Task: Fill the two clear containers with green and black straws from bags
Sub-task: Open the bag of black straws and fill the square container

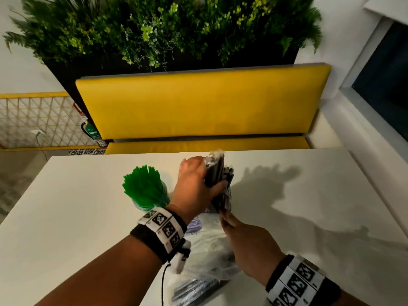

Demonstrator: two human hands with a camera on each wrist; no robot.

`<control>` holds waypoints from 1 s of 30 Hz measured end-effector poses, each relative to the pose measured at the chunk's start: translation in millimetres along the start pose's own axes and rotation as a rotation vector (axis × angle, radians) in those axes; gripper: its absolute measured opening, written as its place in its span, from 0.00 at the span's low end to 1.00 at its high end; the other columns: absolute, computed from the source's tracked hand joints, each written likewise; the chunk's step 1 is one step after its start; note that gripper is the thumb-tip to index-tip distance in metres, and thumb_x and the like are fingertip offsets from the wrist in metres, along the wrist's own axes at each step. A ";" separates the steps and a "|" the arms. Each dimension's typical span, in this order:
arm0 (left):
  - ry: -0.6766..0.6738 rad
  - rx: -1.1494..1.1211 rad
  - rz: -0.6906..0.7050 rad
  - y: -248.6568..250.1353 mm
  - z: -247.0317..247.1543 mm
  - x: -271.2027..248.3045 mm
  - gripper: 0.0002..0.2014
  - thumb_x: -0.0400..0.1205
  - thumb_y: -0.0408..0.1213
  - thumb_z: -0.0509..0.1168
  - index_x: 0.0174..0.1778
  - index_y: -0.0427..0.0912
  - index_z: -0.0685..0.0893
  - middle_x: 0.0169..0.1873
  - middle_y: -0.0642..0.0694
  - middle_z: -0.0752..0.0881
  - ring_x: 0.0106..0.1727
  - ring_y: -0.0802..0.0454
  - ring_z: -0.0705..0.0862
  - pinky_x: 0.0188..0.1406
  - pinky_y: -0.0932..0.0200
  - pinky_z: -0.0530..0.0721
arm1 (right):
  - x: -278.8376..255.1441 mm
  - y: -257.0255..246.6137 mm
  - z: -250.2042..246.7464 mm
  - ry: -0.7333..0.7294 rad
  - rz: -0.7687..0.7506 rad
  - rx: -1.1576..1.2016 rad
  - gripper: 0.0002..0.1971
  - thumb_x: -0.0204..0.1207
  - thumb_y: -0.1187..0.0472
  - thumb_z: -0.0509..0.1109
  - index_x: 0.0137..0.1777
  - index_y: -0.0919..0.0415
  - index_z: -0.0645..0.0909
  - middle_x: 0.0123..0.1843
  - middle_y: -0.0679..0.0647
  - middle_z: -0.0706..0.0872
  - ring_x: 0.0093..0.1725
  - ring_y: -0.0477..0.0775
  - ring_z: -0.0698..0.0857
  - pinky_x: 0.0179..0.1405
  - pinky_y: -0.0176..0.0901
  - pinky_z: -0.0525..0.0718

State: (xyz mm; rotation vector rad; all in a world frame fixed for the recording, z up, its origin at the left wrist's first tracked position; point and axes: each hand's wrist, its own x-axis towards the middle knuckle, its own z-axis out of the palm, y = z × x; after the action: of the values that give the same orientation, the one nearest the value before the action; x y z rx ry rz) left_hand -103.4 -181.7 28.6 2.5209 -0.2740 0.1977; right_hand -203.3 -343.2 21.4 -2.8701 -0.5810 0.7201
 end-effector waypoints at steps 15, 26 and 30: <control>-0.313 -0.535 -0.237 26.2 -91.7 17.9 0.65 0.62 0.50 0.85 0.84 0.69 0.44 0.77 0.56 0.73 0.73 0.57 0.78 0.68 0.45 0.83 | -0.3 3.8 0.1 0.031 -0.026 0.068 0.42 0.71 0.75 0.59 0.86 0.54 0.52 0.87 0.39 0.34 0.53 0.60 0.87 0.43 0.48 0.81; -0.383 -0.083 0.058 19.8 -48.7 -6.5 0.13 0.89 0.44 0.60 0.69 0.50 0.74 0.66 0.54 0.79 0.70 0.48 0.78 0.66 0.59 0.78 | -0.3 2.6 -1.7 0.018 -0.023 0.054 0.41 0.73 0.73 0.61 0.85 0.56 0.51 0.87 0.42 0.36 0.54 0.62 0.86 0.42 0.48 0.78; -0.179 -0.182 0.036 11.8 -51.7 -0.2 0.24 0.87 0.45 0.62 0.80 0.53 0.68 0.76 0.55 0.72 0.75 0.56 0.72 0.74 0.59 0.71 | -0.3 4.2 -1.0 0.012 -0.034 0.052 0.41 0.73 0.73 0.61 0.85 0.56 0.52 0.87 0.41 0.35 0.54 0.62 0.86 0.42 0.50 0.80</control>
State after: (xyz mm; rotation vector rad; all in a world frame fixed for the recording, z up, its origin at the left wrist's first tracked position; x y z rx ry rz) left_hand -110.5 -161.5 77.2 2.3561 -0.3902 -0.0382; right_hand -201.6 -347.2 21.5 -2.8082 -0.5984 0.7023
